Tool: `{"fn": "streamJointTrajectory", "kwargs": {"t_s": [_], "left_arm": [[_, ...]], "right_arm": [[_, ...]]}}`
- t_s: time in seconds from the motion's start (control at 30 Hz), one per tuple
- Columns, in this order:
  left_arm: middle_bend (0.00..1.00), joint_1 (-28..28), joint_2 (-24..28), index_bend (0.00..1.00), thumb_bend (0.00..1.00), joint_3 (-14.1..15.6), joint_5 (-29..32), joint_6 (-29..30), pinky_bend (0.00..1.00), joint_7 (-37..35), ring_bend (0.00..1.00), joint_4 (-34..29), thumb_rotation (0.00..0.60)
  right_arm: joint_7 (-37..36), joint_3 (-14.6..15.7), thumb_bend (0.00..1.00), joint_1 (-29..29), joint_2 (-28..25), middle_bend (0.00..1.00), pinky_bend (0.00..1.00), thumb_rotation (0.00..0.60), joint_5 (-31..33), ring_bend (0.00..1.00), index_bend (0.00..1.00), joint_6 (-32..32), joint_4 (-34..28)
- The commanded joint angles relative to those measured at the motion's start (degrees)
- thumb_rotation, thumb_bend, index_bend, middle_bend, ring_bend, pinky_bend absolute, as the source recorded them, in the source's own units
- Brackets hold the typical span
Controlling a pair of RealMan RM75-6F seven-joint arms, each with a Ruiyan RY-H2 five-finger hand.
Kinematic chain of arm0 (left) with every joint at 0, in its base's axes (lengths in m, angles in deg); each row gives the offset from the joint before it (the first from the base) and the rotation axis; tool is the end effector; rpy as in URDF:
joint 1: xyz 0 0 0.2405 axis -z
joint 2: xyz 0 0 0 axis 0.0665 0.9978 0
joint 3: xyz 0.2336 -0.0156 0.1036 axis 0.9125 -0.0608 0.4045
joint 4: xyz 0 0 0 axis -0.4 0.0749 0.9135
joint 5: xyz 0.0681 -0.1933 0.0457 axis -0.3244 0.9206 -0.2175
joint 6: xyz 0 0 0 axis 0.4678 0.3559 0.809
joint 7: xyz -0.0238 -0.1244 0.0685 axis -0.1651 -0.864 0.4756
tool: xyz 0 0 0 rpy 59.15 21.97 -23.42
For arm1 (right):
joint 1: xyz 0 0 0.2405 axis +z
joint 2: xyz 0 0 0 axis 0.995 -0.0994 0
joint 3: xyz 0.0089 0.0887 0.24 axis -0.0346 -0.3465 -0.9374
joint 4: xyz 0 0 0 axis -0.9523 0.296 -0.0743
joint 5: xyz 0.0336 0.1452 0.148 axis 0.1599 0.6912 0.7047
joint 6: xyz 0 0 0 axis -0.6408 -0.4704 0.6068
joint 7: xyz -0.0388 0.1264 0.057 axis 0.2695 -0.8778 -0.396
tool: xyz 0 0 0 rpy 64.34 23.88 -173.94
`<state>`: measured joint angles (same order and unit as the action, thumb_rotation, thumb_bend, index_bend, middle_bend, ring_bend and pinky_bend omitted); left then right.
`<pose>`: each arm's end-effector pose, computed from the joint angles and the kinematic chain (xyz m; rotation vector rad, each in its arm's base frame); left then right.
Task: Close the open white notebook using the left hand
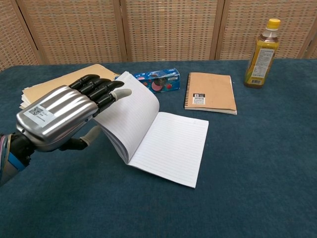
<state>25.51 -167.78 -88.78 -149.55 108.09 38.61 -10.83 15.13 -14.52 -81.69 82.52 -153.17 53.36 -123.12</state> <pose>-0.1512 0.2518 -0.0531 -1.8992 -0.2777 -1.0075 -0.2950 -0.1655 0.1594 1.3308 -1.0558 1.0482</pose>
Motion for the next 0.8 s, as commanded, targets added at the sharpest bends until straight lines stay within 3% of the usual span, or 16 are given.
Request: {"fn": "streamJointTrajectory", "kwargs": {"t_s": [0.03, 0.8], "left_arm": [[0.0, 0.62, -0.52, 0.0, 0.57, -0.32, -1.64, 1.31, 0.0, -1.33, 0.0, 1.33, 0.6], [0.0, 3.1, -3.86, 0.0, 0.55, -0.97, -6.92, 4.72, 0.0, -4.64, 0.0, 6.79, 0.6]], "right_arm": [[0.05, 0.03, 0.11, 0.02, -0.03, 0.0, 0.0, 0.6, -0.01, 0.0, 0.0, -0.05, -0.01], [0.1, 0.49, 0.11, -0.67, -0.58, 0.0, 0.0, 0.6, -0.49, 0.0, 0.0, 0.73, -0.49]]}}
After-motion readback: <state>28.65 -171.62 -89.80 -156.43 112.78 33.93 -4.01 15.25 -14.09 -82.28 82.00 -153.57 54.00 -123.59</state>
